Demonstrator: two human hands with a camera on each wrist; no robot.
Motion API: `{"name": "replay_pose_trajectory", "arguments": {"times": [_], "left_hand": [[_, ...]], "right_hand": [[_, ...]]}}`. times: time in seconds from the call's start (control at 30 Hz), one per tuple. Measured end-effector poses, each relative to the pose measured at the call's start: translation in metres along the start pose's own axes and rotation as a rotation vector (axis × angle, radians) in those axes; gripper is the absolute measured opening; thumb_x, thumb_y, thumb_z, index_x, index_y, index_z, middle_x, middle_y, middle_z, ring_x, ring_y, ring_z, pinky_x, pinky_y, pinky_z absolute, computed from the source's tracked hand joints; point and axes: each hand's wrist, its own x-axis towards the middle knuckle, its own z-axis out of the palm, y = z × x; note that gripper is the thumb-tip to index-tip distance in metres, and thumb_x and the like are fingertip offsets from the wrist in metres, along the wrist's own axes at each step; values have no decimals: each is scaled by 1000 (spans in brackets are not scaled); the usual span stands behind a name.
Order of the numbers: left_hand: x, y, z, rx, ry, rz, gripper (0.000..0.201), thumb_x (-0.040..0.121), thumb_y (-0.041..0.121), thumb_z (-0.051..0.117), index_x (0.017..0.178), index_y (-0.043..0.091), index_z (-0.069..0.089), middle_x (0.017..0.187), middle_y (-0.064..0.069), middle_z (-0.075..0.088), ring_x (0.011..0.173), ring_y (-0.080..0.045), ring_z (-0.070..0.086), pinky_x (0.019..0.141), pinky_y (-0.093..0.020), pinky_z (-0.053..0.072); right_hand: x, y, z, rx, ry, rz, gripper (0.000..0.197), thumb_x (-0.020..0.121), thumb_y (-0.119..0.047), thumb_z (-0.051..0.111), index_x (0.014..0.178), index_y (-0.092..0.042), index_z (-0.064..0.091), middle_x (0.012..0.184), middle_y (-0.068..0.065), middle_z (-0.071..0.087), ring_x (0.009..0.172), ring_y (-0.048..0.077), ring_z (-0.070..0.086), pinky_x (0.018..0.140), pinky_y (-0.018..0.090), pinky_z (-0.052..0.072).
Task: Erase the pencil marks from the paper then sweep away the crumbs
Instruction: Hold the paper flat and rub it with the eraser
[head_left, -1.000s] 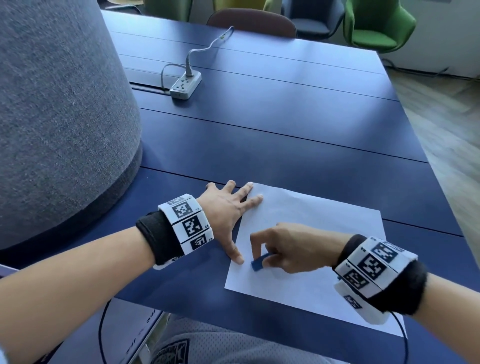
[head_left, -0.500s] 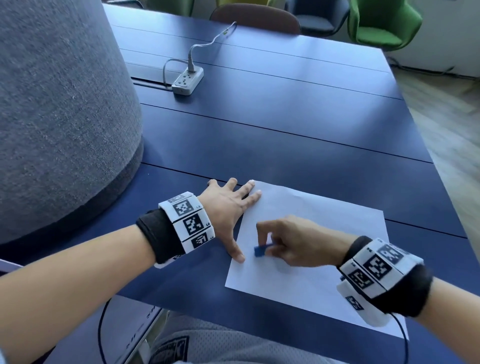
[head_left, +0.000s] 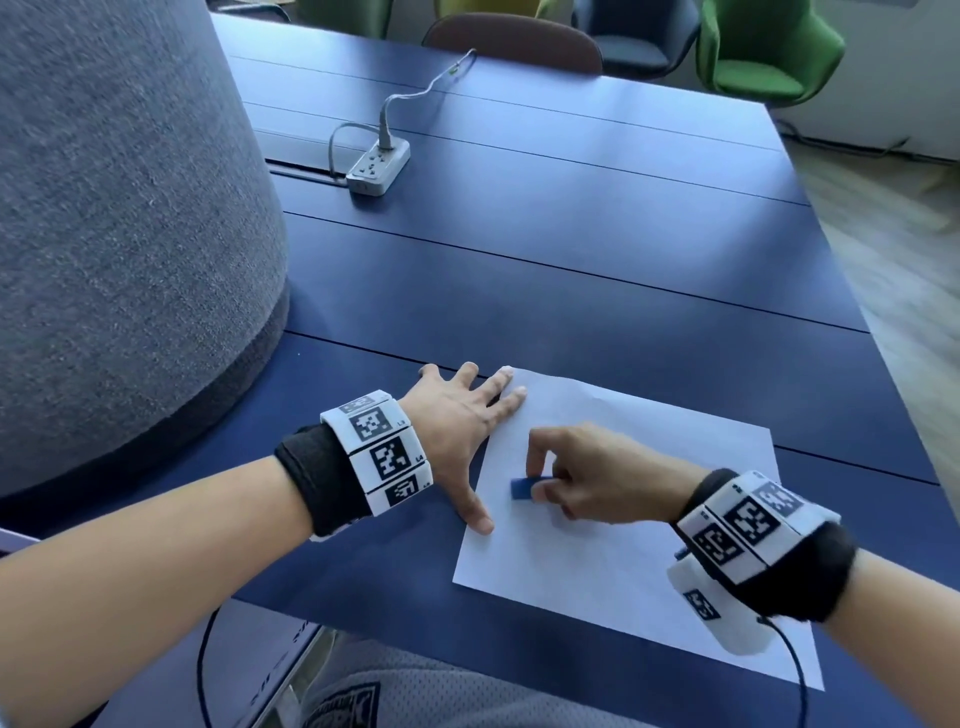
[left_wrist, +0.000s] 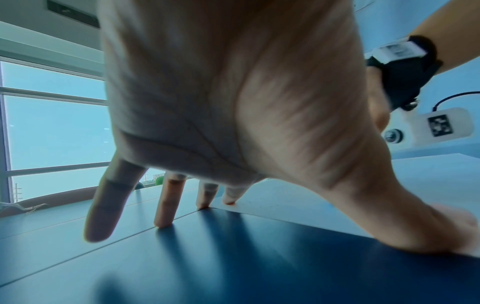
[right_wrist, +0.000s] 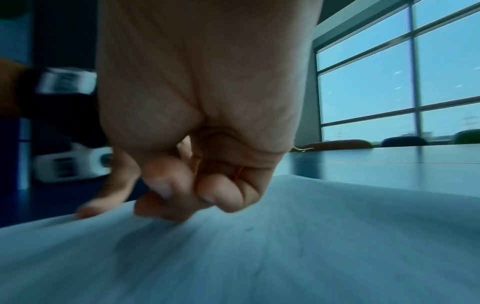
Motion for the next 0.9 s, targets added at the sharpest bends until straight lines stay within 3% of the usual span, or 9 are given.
{"name": "replay_pose_trajectory", "arguments": {"times": [0.07, 0.23, 0.3, 0.4, 0.47, 0.6, 0.77, 0.83, 0.9], "left_hand": [[1, -1, 0, 0, 5, 3, 146, 49, 89, 65, 155, 23, -11, 163, 1, -12, 140, -31, 14, 101, -47, 29], [0, -1, 2, -8, 21, 1, 146, 48, 90, 64, 155, 23, -9, 163, 3, -9, 139, -30, 16, 99, -49, 29], [0, -2, 1, -9, 20, -2, 146, 48, 90, 65, 155, 24, -10, 163, 3, -10, 140, -30, 15, 102, -51, 27], [0, -1, 0, -5, 8, -8, 147, 49, 90, 65, 155, 23, -12, 163, 4, -12, 142, -31, 12, 105, -54, 23], [-1, -2, 0, -6, 2, -7, 146, 49, 90, 64, 155, 24, -12, 163, 4, -13, 141, -31, 12, 104, -56, 23], [-2, -3, 3, -54, 5, -5, 146, 48, 90, 65, 155, 26, -13, 162, 9, -15, 139, -28, 13, 99, -61, 31], [-3, -3, 2, -79, -14, -2, 145, 50, 87, 67, 155, 27, -13, 161, 9, -19, 142, -30, 7, 96, -58, 39], [-3, -3, 1, -80, -21, 0, 145, 50, 87, 67, 155, 27, -13, 161, 9, -18, 141, -29, 8, 96, -57, 40], [-2, -4, 2, -80, -21, 2, 145, 50, 87, 67, 155, 26, -13, 161, 9, -18, 141, -28, 8, 97, -56, 40]], "right_hand": [[15, 8, -8, 55, 100, 73, 9, 88, -24, 61, 92, -23, 53, 61, -13, 53, 52, 5, 50, 53, 23, 40], [34, 26, -16, 75, 254, 128, 9, 87, -26, 61, 93, -28, 54, 64, -10, 57, 69, 19, 56, 75, 35, 52], [30, 22, -12, 99, 222, 94, 7, 88, -23, 60, 91, -26, 54, 59, -7, 59, 59, 15, 57, 67, 32, 53], [21, 11, -9, 166, 24, 62, 4, 91, -19, 57, 92, -22, 55, 56, 0, 62, 41, 13, 49, 41, 23, 43], [27, 14, -16, 139, 76, 97, 4, 90, -22, 58, 93, -23, 55, 58, -1, 63, 41, 13, 49, 41, 22, 41], [40, 26, -26, 108, 240, 146, 7, 90, -24, 58, 96, -24, 55, 62, -8, 57, 50, 5, 50, 59, 30, 46], [22, 15, -11, 231, -21, 55, 7, 92, -13, 55, 95, -19, 56, 57, 1, 52, 36, 5, 42, 40, 20, 40], [31, 25, -18, 164, 117, 97, 6, 90, -19, 58, 93, -24, 57, 62, -3, 55, 44, 3, 47, 49, 23, 46], [38, 37, -24, 136, 228, 157, 7, 89, -26, 59, 93, -29, 54, 69, -5, 57, 63, 10, 53, 68, 32, 51]]}}
